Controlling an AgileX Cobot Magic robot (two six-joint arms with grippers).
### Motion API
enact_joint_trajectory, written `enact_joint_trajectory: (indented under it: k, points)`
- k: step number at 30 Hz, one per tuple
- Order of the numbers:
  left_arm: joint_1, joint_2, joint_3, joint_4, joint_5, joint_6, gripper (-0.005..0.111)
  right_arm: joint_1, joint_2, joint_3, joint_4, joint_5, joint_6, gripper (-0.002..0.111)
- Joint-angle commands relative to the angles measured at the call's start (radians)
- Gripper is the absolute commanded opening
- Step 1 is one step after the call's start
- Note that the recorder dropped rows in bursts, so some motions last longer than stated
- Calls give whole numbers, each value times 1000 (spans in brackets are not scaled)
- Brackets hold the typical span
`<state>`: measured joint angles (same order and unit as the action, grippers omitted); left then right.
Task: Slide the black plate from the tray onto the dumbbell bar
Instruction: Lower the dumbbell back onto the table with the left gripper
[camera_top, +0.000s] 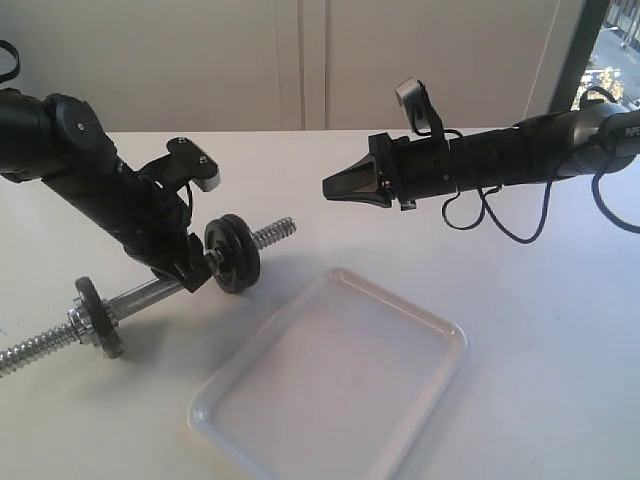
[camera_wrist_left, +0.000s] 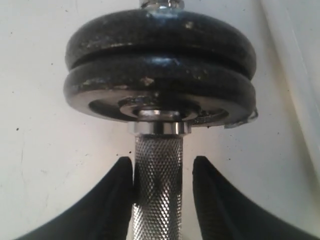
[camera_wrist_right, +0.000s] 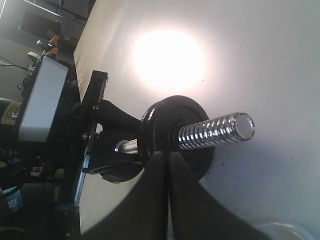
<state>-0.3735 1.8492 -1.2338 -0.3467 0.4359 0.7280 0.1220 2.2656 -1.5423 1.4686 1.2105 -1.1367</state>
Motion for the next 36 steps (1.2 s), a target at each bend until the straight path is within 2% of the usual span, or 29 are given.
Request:
enact_joint_trajectory:
  k: [1, 17, 25, 27, 32, 36]
  points:
    - [3, -10, -1, 19, 29, -27, 44, -5, -12, -4, -5, 11, -3, 0]
    - [3, 63, -1, 7, 73, -27, 44, -5, -12, -4, -7, 11, -3, 0]
    - [3, 63, -1, 7, 74, -27, 41, -5, -12, -4, -7, 11, -3, 0]
    - [3, 63, -1, 7, 69, -27, 45, -5, -12, -4, -7, 11, -3, 0]
    - [3, 56, -1, 7, 76, -52, 66, -5, -12, -4, -7, 11, -3, 0]
    - [3, 35, -1, 7, 88, -52, 69, -5, -12, -4, -7, 11, -3, 0]
